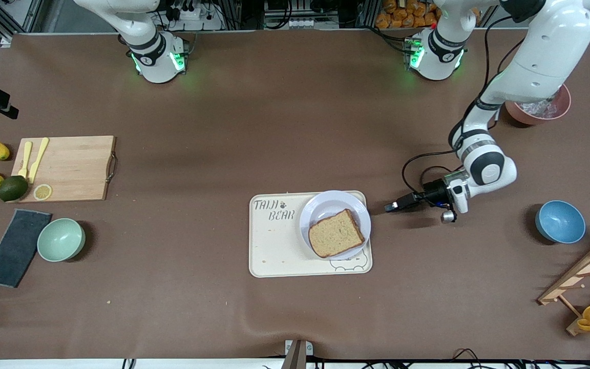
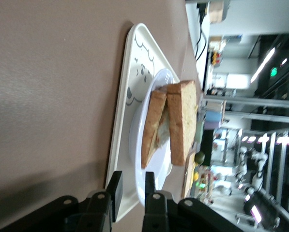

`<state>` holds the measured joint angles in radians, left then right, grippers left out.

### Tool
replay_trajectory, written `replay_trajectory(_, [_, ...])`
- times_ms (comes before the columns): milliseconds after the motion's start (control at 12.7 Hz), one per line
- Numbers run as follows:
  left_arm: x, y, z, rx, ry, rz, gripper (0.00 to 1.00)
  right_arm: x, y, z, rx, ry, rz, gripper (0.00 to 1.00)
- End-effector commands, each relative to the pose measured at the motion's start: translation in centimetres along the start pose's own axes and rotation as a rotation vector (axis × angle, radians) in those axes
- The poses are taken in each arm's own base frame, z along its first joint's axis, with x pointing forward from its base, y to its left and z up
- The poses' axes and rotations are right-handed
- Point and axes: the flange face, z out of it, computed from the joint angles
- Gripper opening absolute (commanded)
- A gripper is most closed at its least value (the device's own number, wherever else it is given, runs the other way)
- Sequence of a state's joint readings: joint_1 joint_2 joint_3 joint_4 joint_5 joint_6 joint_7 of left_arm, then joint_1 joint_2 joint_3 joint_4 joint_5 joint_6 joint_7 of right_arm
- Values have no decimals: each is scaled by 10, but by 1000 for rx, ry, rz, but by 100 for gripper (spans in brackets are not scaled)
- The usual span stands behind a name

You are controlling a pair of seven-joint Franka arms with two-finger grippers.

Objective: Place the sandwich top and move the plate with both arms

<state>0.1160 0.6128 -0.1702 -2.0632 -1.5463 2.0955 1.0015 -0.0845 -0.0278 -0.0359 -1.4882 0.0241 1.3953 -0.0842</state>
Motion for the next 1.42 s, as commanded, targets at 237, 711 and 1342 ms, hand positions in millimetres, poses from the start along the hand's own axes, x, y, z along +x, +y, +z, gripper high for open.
replay_trajectory(237, [21,77,-62,226,-122,68,25,-1,0,-3,-11,1,13,100])
replay_trajectory(711, [39,188,-126,628,-174,135,25,-1,1,-3,-12,1,13,100])
replay_trajectory(1342, [-3,387,-175,1086,-196,170,42,-1,1,-3,-12,1,13,100])
